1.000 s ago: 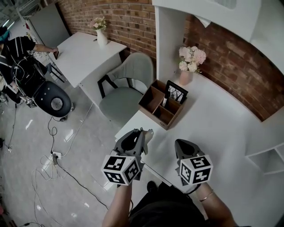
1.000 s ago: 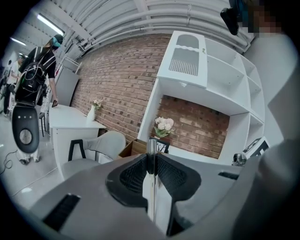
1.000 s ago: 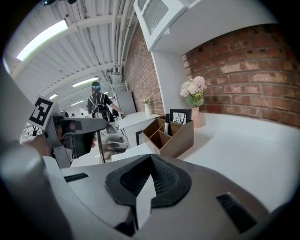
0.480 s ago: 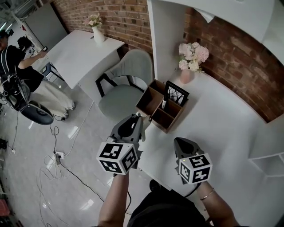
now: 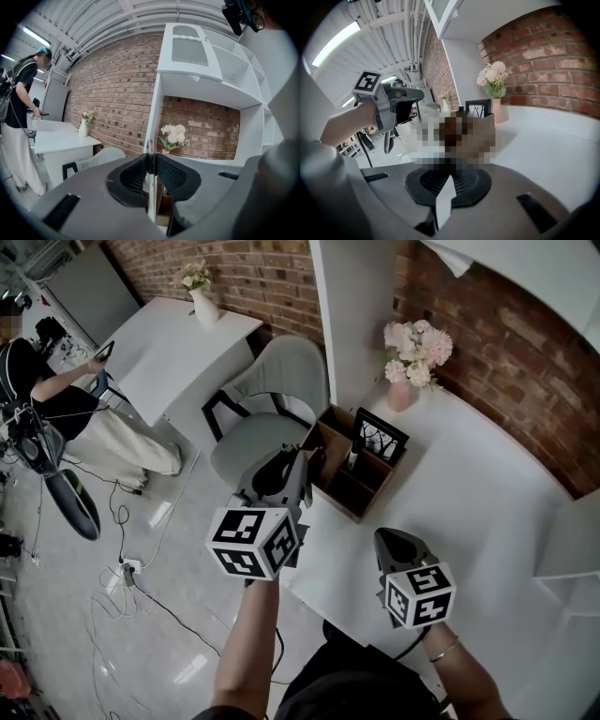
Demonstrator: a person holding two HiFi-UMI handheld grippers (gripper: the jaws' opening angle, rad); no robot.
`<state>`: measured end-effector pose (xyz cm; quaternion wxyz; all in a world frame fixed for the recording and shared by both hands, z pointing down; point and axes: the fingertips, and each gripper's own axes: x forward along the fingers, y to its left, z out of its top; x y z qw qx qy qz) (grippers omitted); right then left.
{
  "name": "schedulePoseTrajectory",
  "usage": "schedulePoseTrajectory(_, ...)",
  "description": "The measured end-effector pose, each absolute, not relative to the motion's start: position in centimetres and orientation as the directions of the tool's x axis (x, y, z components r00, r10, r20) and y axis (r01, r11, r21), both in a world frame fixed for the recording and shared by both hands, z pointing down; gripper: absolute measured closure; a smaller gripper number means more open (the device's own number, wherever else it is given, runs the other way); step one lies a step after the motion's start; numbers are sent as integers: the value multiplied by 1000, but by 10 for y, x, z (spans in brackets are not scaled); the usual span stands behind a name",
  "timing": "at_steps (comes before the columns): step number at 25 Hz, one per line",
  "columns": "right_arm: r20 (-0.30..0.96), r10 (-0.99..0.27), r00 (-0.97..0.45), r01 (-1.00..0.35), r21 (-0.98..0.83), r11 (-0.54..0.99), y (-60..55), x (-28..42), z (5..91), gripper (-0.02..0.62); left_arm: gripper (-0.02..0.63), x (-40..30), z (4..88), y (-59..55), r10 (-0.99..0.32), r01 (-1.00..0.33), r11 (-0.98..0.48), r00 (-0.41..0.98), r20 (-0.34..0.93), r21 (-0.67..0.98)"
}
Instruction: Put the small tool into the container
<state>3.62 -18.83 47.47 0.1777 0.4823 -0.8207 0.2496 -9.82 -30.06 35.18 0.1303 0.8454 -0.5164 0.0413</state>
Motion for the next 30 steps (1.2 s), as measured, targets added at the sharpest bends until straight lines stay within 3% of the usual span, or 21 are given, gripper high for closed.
schedulePoseTrajectory(19, 558, -691, -460, -886, -236, 399, -193, 29, 487, 592, 540, -85, 361, -361, -879, -891, -408, 443, 177, 202)
schedulePoseTrajectory(30, 547, -704, -453, -890, -230, 393, -192, 37, 482, 592, 540, -75, 391, -355, -865, -897, -401, 437, 247, 185)
